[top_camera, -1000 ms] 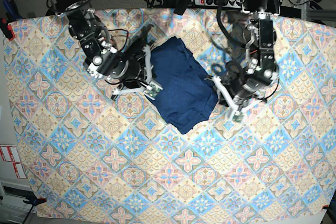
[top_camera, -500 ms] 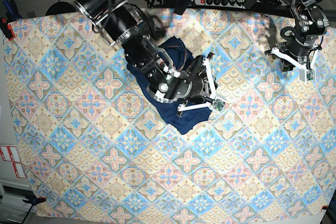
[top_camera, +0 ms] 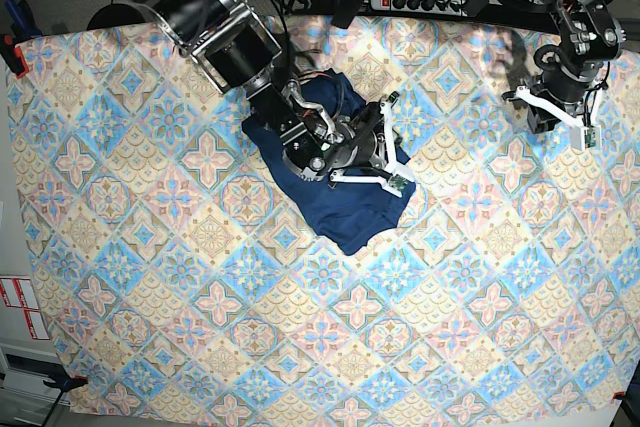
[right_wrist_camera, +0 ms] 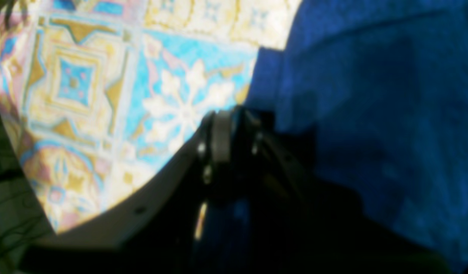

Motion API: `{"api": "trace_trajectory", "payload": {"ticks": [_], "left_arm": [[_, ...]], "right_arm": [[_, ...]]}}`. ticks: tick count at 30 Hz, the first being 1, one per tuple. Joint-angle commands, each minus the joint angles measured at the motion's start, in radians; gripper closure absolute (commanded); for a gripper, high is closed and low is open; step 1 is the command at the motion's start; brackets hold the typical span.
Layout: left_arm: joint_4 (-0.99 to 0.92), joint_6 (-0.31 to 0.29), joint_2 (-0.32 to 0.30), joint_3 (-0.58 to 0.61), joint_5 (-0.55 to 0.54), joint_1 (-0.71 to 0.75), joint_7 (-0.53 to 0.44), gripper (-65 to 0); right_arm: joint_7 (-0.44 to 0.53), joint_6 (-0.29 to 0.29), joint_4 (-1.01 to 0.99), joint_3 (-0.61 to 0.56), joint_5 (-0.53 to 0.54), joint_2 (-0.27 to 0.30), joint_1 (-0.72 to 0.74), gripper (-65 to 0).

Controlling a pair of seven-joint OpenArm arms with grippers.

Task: Fold the T-shirt properly
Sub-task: 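Grasp the shirt bundle with the right gripper and raise the left gripper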

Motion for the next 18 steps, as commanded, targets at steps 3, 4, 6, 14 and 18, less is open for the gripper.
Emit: {"api": "trace_trajectory", "payload": {"ticks": [3, 4, 6, 14, 18], "left_arm": [[0.017, -0.004, -0.001, -0.003, -0.011, -0.005, -0.017, -5.8], [0.017, -0.004, 0.005, -0.003, -0.011, -0.005, -0.017, -5.8], [0.017, -0.004, 0.009, -0.003, -0.011, -0.005, -0.017, -5.8], [0.018, -0.004, 0.011, -0.003, -0.011, -0.007, -0.017, -5.8], [0.018, -0.004, 0.011, -0.003, -0.011, -0.007, -0.017, -5.8]], "right_arm": [[0.024, -0.007, -0.029, 0.129, -0.008, 0.002, 0.019, -6.4], [0.030, -0.007, -0.037, 0.176, -0.010, 0.004, 0.019, -6.4], [0.045, -0.007, -0.048, 0.265, -0.019, 0.008, 0.033, -6.4], [0.063, -0.005, -0.065, 0.442, -0.232, 0.060, 0.054, -6.5], [0.063, -0.003, -0.063, 0.478, -0.239, 0.107, 0.080, -6.7]]}}
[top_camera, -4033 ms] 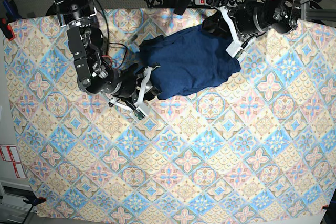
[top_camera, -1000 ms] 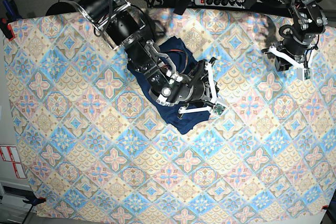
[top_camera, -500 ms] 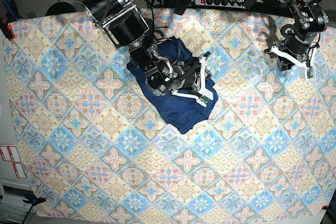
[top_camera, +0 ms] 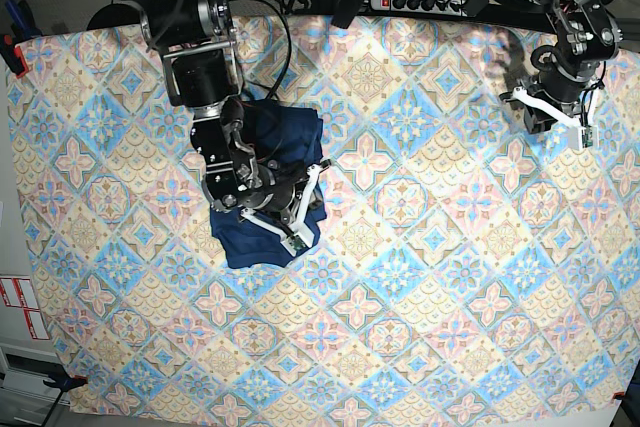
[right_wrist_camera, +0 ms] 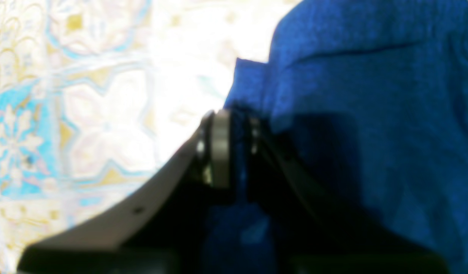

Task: Fold the T-shirt properly
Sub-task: 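Grasp the shirt bundle with the right gripper and raise the left gripper, then drag the folded shirt across the cloth with the right gripper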

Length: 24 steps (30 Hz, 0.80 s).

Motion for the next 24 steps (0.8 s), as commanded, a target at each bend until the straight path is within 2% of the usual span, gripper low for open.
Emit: {"api": "trace_trajectory", "payload": {"ticks": [1, 7, 12, 14, 24], "left_arm": [[0.018, -0.004, -0.010, -0.003, -0.011, -0.003, -0.020, -5.8], [0.015, -0.005, -0.010, 0.007, -0.011, -0.020, -0.020, -5.8], [0.017, -0.005, -0.010, 0.027, -0.008, -0.023, -0.020, -5.8], [0.017, -0.005, -0.010, 0.027, -0.008, -0.024, -0.020, -5.8], [0.017, -0.005, -0.010, 0.027, -0.009, -0.041, -0.020, -5.8]], "right_arm": [[-0.030, -0.032, 0.007, 0.006, -0.040, 0.038, 0.027, -6.7], [-0.094, -0.029, 0.138, 0.007, -0.040, 0.054, 0.021, -6.7], [-0.143, -0.029, 0.308, 0.004, -0.039, 0.048, -0.090, -6.7], [-0.175, -0.029, 0.375, -0.005, -0.036, 0.029, -0.133, -6.7], [-0.277, -0.029, 0.578, -0.088, 0.096, 0.024, -0.251, -6.5]]}}
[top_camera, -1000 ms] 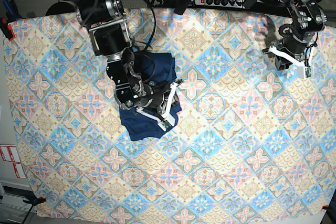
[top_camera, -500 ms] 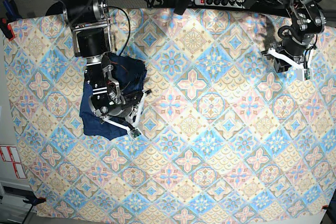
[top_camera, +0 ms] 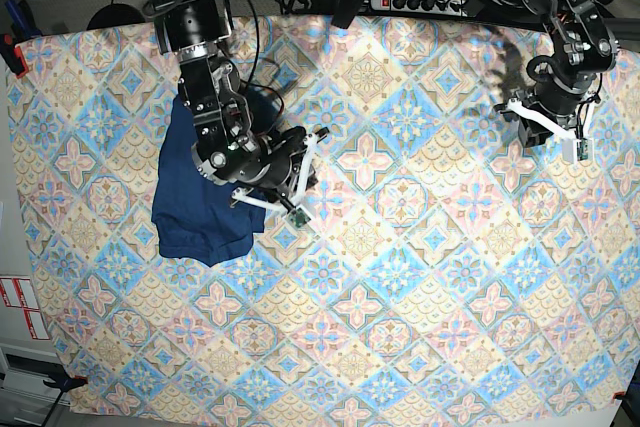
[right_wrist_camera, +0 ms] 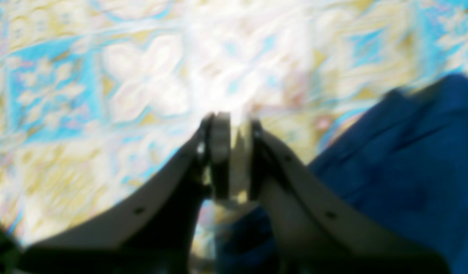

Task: Fold the T-shirt properly
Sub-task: 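Drag the folded shirt across the cloth with the right gripper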

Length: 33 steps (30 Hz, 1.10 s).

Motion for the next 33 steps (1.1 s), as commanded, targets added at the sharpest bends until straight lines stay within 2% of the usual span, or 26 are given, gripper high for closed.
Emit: {"api": "trace_trajectory", "payload": {"ticks": [1, 8, 15, 19, 25, 33], "left_arm": [[0.017, -0.001, -0.009, -0.003, -0.011, -0.003, -0.020, -5.8], [0.015, -0.001, -0.009, 0.008, -0.010, -0.003, -0.020, -5.8], [0.015, -0.001, -0.009, 0.008, -0.010, -0.005, -0.020, -5.8], [0.015, -0.001, -0.009, 0.008, -0.010, -0.005, -0.020, -5.8], [0.015, -0.001, -0.009, 0.008, -0.010, -0.005, -0.020, -5.8], [0.015, -0.001, -0.009, 0.008, -0.010, -0.005, -0.020, -5.8]], "right_arm": [[0.010, 0.000, 0.018, 0.002, 0.017, 0.001, 0.005, -6.5], [0.022, 0.000, -0.049, 0.006, 0.025, -0.001, -0.024, -6.4], [0.082, -0.003, -0.160, 0.009, 0.025, 0.002, -0.026, -6.4], [0.085, -0.004, -0.190, 0.015, 0.024, 0.039, -0.022, -6.4], [0.084, -0.004, -0.193, 0.143, 0.024, 0.059, -0.024, -6.4], [0.084, -0.004, -0.193, 0.167, 0.022, 0.150, -0.004, -6.4]]}}
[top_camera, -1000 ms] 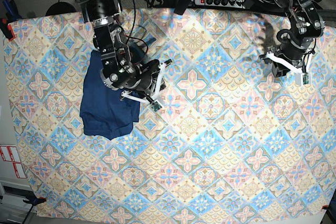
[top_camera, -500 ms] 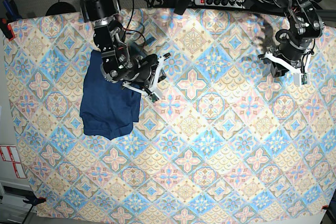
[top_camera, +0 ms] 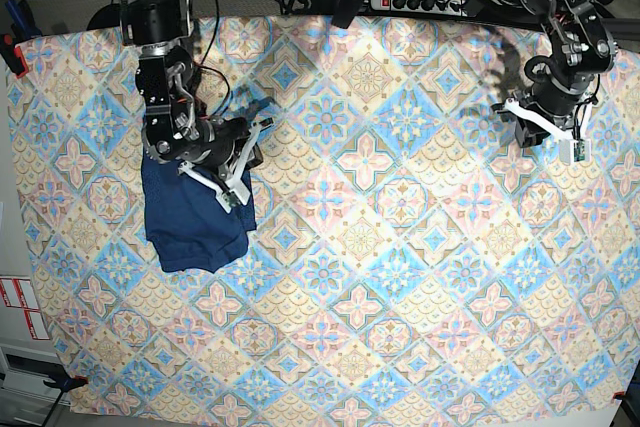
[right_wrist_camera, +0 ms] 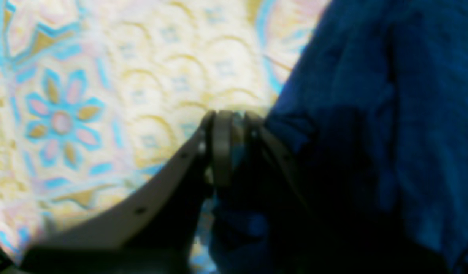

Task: Fold the T-shirt properly
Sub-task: 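Drag the folded shirt across the cloth with the right gripper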

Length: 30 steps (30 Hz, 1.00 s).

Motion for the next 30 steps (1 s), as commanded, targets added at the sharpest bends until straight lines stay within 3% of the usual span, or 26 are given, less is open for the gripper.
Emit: {"api": "trace_trajectory", "payload": {"ticks": [1, 8, 16, 20, 30], "left_arm": [[0.015, -0.001, -0.009, -0.003, -0.011, -0.005, -0.020, -5.8], [0.015, -0.001, -0.009, -0.003, -0.011, -0.005, -0.020, -5.8], [0.017, -0.001, -0.009, -0.003, -0.011, -0.005, -0.020, -5.8], [0.018, -0.001, -0.009, -0.003, -0.013, 0.002, -0.020, -5.8], [0.031, -0.003, -0.030, -0.007, -0.013, 0.033, -0.019, -5.8]], "right_arm": [[-0.032, -0.024, 0.000, 0.006, -0.043, 0.020, 0.019, -6.4], [0.019, -0.024, -0.117, 0.006, -0.043, 0.065, 0.077, -6.4], [0.034, -0.024, -0.158, 0.002, -0.040, 0.065, 0.120, -6.4], [0.007, -0.024, -0.051, 0.003, -0.039, 0.065, 0.111, -6.4], [-0.167, -0.024, 0.392, 0.006, -0.035, 0.063, -0.131, -6.4]]}}
